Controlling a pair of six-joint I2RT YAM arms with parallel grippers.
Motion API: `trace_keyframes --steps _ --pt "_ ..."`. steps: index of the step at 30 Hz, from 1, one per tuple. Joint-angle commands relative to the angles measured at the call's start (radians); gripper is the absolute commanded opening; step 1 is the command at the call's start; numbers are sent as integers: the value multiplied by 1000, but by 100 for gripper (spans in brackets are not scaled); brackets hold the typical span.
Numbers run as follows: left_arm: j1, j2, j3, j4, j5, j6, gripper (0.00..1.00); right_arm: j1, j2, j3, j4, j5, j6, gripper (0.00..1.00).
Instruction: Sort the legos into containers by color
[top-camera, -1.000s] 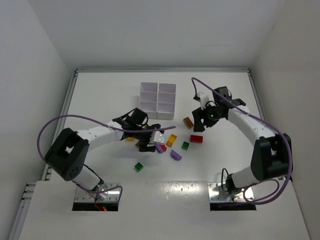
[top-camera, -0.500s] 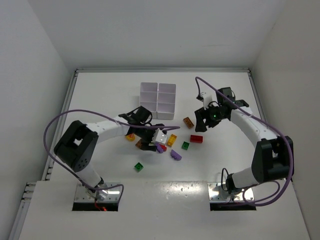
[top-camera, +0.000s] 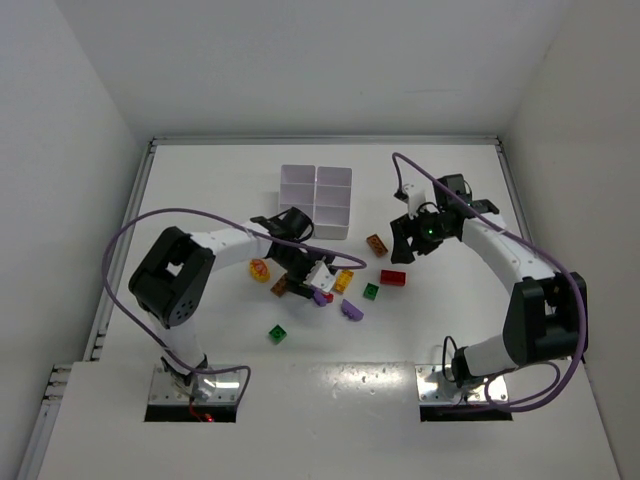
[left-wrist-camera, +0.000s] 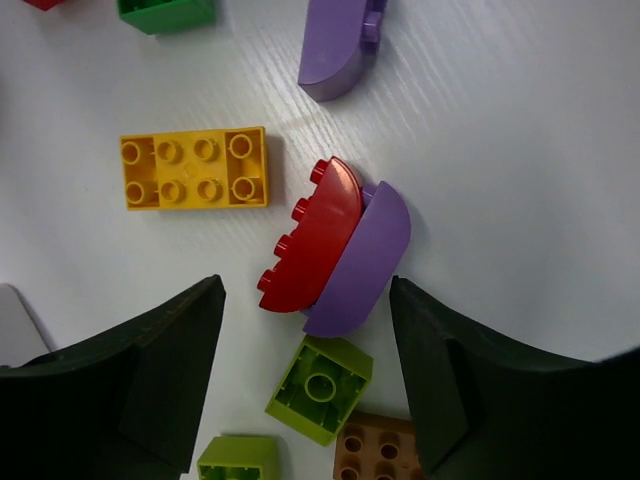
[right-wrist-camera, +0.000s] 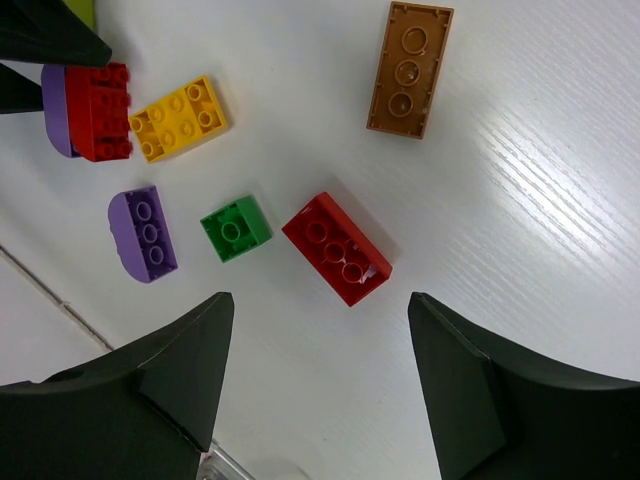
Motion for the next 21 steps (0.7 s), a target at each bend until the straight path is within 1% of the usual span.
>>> trace_keyframes --steps 1,3,5,7,8,11,12,13,14,16,17,19,21 --pt "8 31 43 -82 61 127 71 -11 -22 -4 12 -34 -11 71" --pt "8 31 54 -108 72 154 65 -11 -13 -4 12 -43 -11 71" --pt "8 41 54 -133 81 185 64 -20 -13 -4 3 -61 -11 71" --pt "8 41 63 -147 81 194 58 -21 -13 5 3 -73 -2 71" --pt "8 50 63 -156 81 207 58 -21 -13 5 -6 -86 -2 71" --pt "8 50 63 -182 90 237 52 -30 9 24 -18 -125 -2 72" --pt "8 50 63 -196 90 237 50 -30 9 33 -29 -138 -2 72" --pt "8 50 63 -196 90 237 48 -30 9 42 -29 -165 7 75" --pt "8 50 72 -205 90 237 41 -30 19 42 -38 -181 7 77" --pt "8 50 83 -205 90 201 32 -30 30 54 -48 -239 16 82" --pt "8 50 83 -205 90 185 24 -30 30 55 -58 -260 16 83" --pt "8 38 83 -205 90 162 23 -30 41 64 -58 -334 38 86" --pt "8 1 71 -205 90 130 22 -30 65 76 -69 -420 56 86"
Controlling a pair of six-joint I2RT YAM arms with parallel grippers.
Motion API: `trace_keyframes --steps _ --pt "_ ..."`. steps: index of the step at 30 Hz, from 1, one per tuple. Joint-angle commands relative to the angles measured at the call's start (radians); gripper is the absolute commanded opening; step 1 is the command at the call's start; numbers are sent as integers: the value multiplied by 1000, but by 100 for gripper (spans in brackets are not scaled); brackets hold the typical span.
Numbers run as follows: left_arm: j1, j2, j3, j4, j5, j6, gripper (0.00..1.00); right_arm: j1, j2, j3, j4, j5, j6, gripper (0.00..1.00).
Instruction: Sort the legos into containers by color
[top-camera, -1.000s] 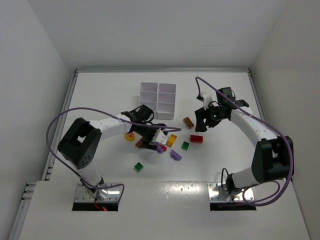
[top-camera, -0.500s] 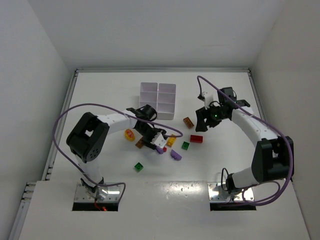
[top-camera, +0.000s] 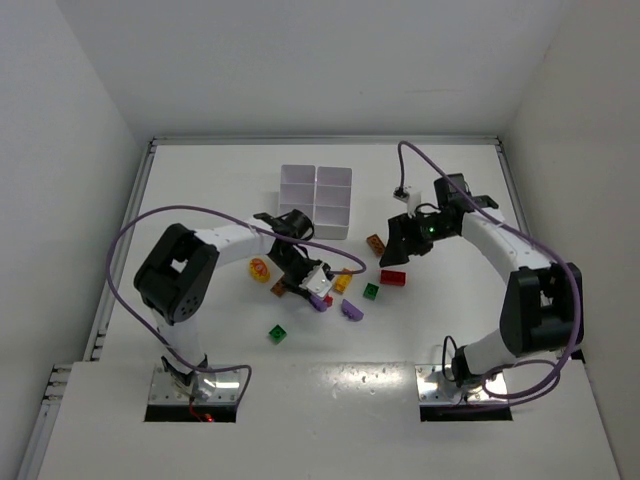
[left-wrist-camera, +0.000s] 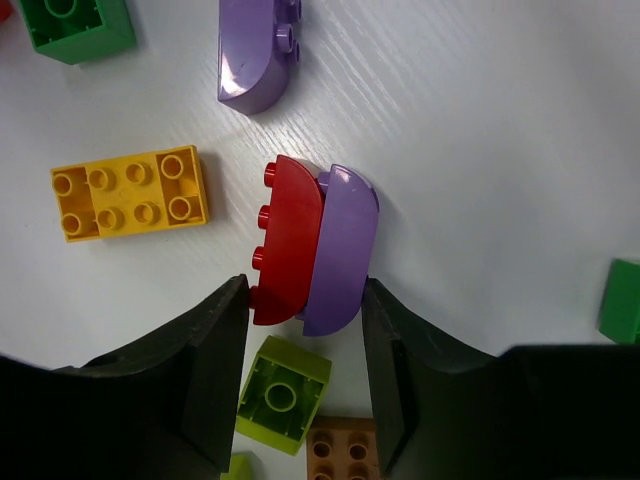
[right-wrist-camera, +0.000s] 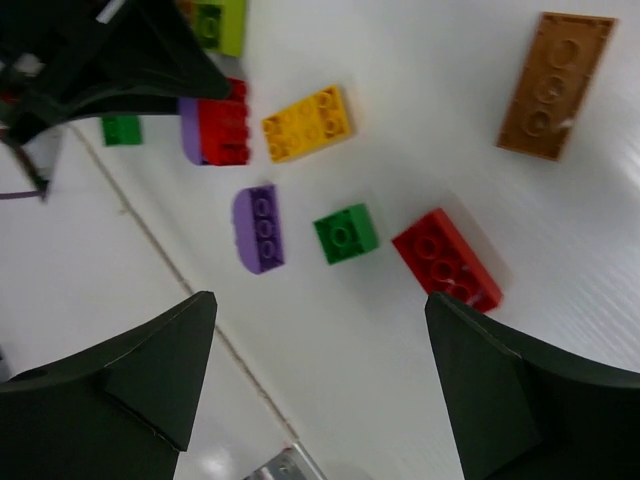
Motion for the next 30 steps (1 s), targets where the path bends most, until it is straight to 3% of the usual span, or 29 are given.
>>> trace_keyframes --steps 1,5,12,18,30 --pt "20 -56 16 -7 71 -47 22 -5 24 70 -13 -209 33 86" --pt "20 -149 -23 100 71 -139 22 4 73 92 -27 -344 16 86" --pt "20 -283 -63 254 60 -267 22 23 147 92 63 -509 157 80" --pt "-8 -317 -62 289 60 -288 22 73 170 92 136 -543 231 74" --pt "-28 -358 -62 392 60 -317 22 142 199 83 223 -563 324 73"
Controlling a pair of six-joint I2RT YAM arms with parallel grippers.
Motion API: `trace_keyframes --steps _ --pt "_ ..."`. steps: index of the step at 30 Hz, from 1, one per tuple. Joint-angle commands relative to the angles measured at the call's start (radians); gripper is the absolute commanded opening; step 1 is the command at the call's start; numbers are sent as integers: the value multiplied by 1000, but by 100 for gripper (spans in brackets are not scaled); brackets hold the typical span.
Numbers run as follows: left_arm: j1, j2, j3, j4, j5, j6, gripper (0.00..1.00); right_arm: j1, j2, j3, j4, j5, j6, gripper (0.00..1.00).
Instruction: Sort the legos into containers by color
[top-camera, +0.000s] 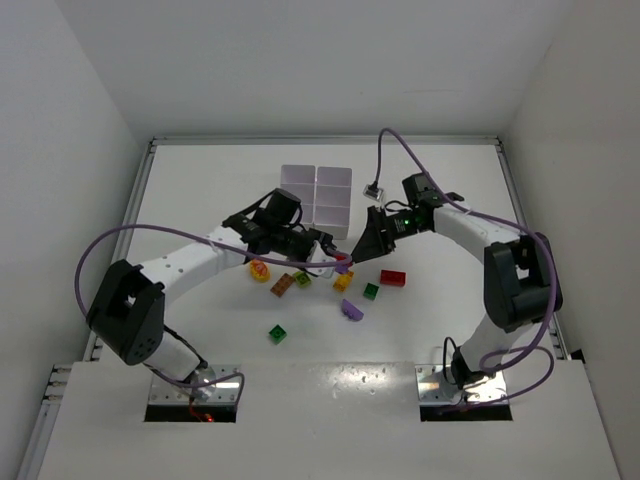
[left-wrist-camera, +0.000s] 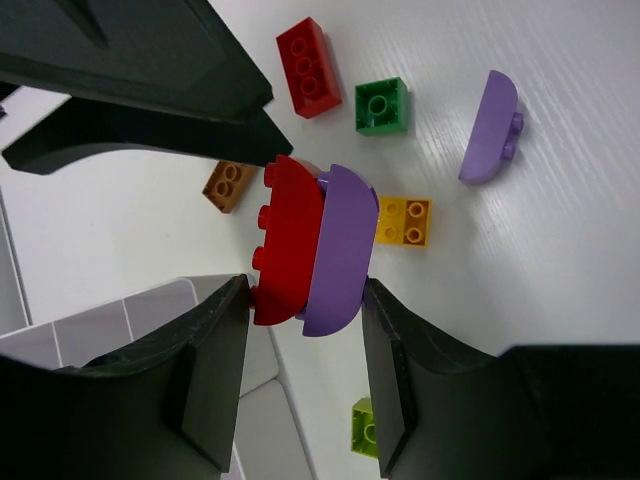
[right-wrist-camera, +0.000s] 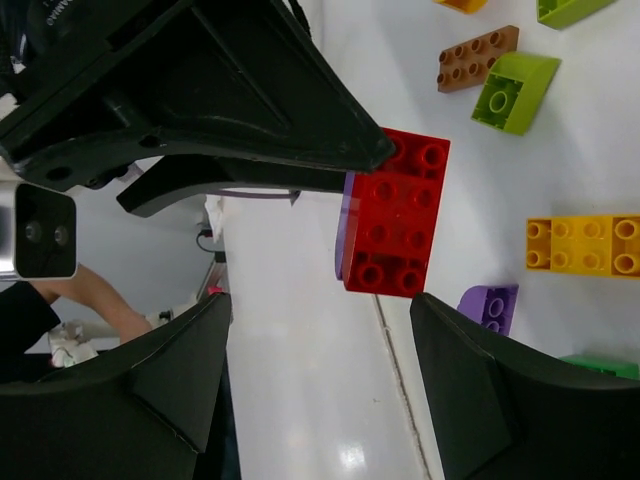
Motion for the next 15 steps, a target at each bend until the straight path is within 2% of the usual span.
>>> trace_keyframes --steps 1,13,14,15 --pt "-20 -54 4 61 46 -14 22 8 11 23 61 -35 30 73" --pt "-47 -95 4 100 64 -52 20 8 68 79 79 -15 39 73" --pt "-56 -95 4 100 64 -52 20 8 68 79 90 -15 50 71" --pt "-56 -95 4 100 64 -61 20 8 77 79 90 -25 50 65"
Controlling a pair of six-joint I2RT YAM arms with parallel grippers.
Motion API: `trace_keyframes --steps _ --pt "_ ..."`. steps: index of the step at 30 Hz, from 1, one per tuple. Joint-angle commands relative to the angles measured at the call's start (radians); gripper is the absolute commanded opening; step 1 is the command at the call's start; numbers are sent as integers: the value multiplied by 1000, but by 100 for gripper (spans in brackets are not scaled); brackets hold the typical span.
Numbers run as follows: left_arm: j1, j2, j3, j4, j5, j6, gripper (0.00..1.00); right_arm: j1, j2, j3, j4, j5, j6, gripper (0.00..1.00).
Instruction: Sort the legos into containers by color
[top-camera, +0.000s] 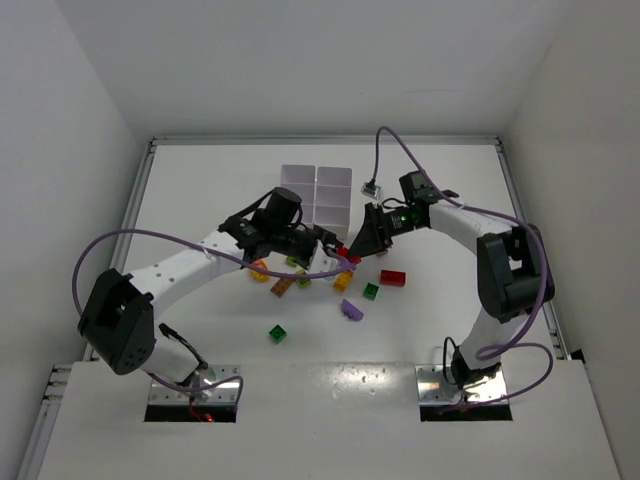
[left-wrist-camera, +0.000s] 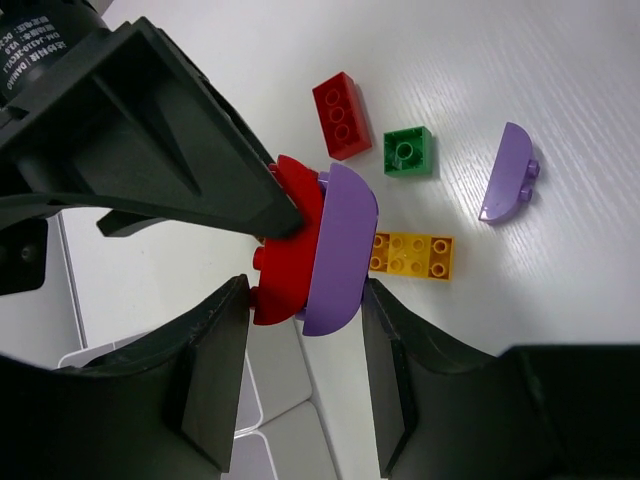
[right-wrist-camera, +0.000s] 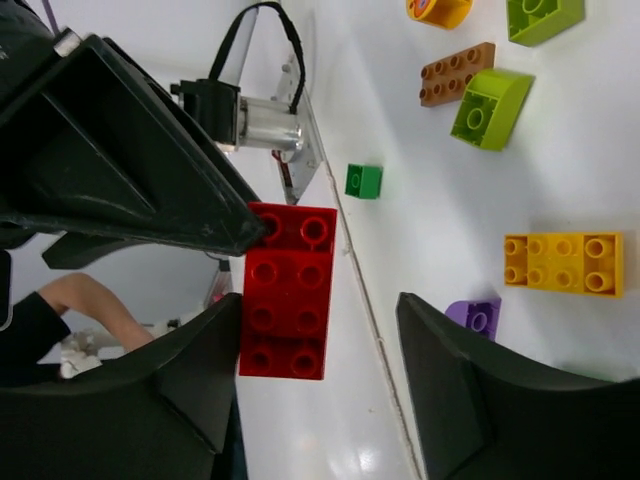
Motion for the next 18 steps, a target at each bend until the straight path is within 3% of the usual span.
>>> trace_keyframes --steps 1,6,10,13,15,16,18 --pt "-18 -32 4 38 56 -20 20 5 8 49 42 -42 7 61" --pt "-18 -32 -5 58 47 -20 20 23 8 49 85 -88 58 41" --pt "-18 -23 -14 106 10 -73 20 32 -1 26 126 -136 110 38" --pt "-18 -13 -36 155 -13 -109 20 41 -10 3 178 -163 162 30" --pt "-18 -13 -36 178 -13 -130 20 41 -20 -8 218 -174 188 23" --pt "-18 -13 -36 178 -24 -141 20 41 -20 -8 218 -174 199 14" --pt "-18 -13 -45 198 -33 -179 32 41 -20 -19 231 -174 199 7"
